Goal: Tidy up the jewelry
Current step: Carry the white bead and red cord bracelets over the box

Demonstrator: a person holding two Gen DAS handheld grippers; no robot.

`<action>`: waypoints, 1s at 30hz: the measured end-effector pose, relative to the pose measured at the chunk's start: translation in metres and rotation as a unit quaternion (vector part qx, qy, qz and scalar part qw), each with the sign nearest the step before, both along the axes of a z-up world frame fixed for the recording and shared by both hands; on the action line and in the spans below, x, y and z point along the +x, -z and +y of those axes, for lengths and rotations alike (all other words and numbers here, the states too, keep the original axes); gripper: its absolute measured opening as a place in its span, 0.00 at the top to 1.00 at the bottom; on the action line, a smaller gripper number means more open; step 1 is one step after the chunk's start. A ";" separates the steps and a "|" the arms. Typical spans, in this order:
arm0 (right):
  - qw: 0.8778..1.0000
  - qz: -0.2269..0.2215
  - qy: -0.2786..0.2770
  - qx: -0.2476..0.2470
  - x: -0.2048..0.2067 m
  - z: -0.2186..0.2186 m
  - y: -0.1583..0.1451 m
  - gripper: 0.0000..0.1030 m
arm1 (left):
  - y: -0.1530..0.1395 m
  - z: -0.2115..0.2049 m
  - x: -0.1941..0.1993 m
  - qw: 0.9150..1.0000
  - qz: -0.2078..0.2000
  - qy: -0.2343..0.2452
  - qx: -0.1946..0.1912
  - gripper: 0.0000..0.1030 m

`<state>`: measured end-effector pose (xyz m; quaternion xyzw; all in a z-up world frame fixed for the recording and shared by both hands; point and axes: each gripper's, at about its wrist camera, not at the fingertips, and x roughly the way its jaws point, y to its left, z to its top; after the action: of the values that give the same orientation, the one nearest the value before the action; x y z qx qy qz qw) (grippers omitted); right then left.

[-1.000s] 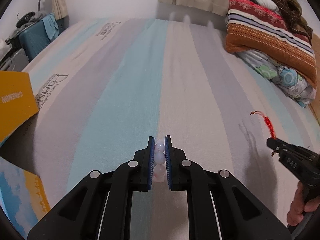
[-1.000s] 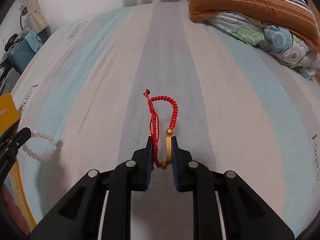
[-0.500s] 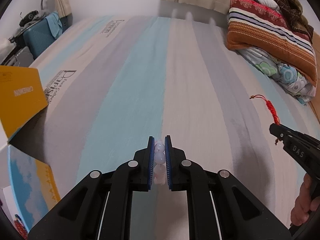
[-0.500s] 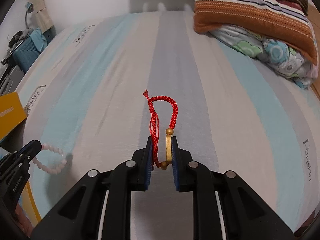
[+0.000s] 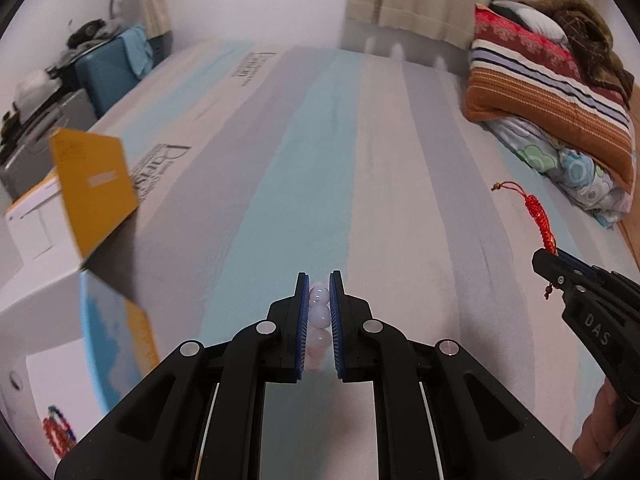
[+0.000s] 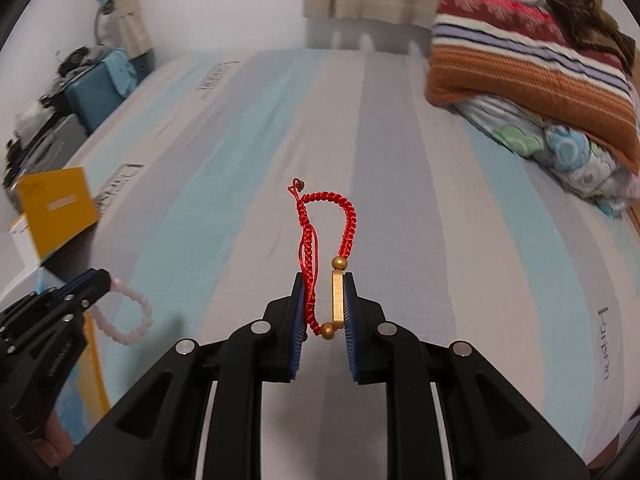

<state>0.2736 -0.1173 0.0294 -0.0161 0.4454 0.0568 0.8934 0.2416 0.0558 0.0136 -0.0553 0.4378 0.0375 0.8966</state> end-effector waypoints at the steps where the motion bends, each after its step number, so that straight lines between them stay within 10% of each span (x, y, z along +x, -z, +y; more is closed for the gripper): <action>1: 1.000 0.002 -0.010 0.005 -0.005 0.006 -0.003 0.84 | -0.002 0.003 -0.004 1.000 0.000 -0.002 -0.004 0.91; 30: 0.972 -0.025 -0.232 0.027 -0.126 0.189 -0.052 0.84 | -0.078 0.144 -0.163 0.990 -0.025 -0.136 0.027 0.91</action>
<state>0.1472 0.0714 0.0813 -0.0958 0.4052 0.2739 0.8670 0.0784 0.2001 0.0913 -0.0909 0.4021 0.1695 0.8952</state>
